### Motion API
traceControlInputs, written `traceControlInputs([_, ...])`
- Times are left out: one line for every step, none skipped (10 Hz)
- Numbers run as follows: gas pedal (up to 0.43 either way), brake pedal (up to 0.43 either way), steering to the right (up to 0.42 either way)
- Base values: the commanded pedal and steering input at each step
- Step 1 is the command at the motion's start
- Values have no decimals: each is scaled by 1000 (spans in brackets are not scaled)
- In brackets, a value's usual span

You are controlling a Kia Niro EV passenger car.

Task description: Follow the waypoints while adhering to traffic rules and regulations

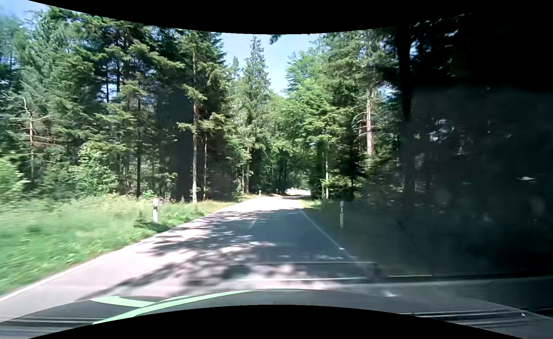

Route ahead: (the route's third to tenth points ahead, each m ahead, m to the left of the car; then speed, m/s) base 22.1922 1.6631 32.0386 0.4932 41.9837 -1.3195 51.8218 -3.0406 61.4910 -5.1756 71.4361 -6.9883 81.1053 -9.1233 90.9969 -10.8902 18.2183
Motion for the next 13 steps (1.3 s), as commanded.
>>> traceControlInputs([0, 55, 3])
traceControlInputs([0, 67, 4])
traceControlInputs([0, 73, 8])
traceControlInputs([0, 73, 10])
traceControlInputs([0, 73, 11])
traceControlInputs([0, 73, 12])
traceControlInputs([0, 85, 15])
traceControlInputs([0, 98, 15])
traceControlInputs([0, 122, 15])
traceControlInputs([0, 140, 15])
traceControlInputs([0, 152, 15])
traceControlInputs([0, 159, 15])
traceControlInputs([0, 159, 16])
